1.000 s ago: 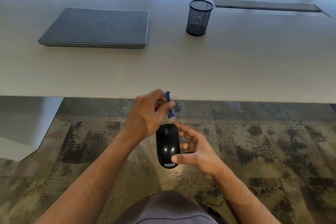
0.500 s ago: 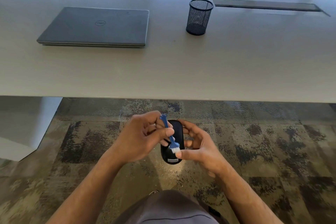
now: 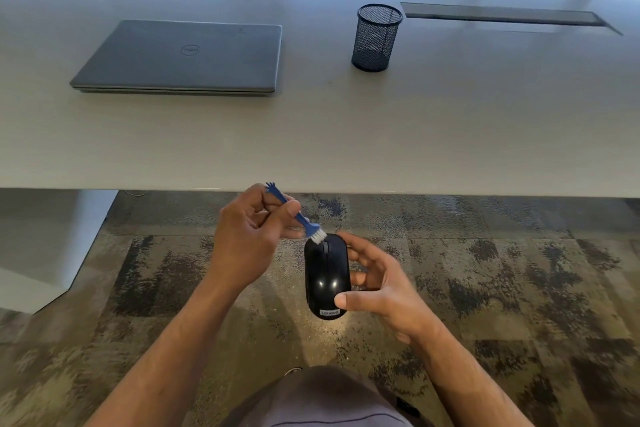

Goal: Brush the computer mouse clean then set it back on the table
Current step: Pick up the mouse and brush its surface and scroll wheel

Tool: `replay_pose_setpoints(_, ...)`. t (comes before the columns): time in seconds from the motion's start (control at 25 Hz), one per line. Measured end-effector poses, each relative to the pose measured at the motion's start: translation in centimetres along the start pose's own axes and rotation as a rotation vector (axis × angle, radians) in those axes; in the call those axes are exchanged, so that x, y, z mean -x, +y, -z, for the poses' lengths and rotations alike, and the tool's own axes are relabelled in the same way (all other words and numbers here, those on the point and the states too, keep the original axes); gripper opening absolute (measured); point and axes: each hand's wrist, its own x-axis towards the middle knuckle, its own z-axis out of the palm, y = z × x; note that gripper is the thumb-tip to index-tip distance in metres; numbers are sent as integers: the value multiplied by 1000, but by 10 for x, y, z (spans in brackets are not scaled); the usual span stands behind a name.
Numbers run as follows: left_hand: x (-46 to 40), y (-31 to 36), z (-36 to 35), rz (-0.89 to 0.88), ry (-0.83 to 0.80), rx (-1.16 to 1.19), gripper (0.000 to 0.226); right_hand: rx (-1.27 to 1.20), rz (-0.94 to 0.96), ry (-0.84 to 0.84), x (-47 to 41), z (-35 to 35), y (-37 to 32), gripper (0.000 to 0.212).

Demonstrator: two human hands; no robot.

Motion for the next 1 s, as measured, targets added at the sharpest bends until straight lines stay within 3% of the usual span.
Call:
replay_pose_setpoints(0.16,2,2,-3,-6,-216,35,12,-4,-12,-3,-1,0,1,91)
replay_pose_setpoints(0.44,-11,-4,7,74,25,-2,4,0,1,-26,-1,2,1,91)
replay_pose_setpoints(0.56,-11,1,12,56,22,81,5,0,17,-12,-2,4,-2,90)
replay_pose_setpoints(0.68,-5,2,13,58,-75,191,10,-28,27,-14,-3,4,-5,90)
replay_pose_setpoints(0.88,9,-3,18,-1,-418,290,2,-93,37,-20,-5,6,-12,89)
replay_pose_setpoints(1.0,6,-5,16,-19,-379,215,5,-115,33,-41,-5,4,-14,88)
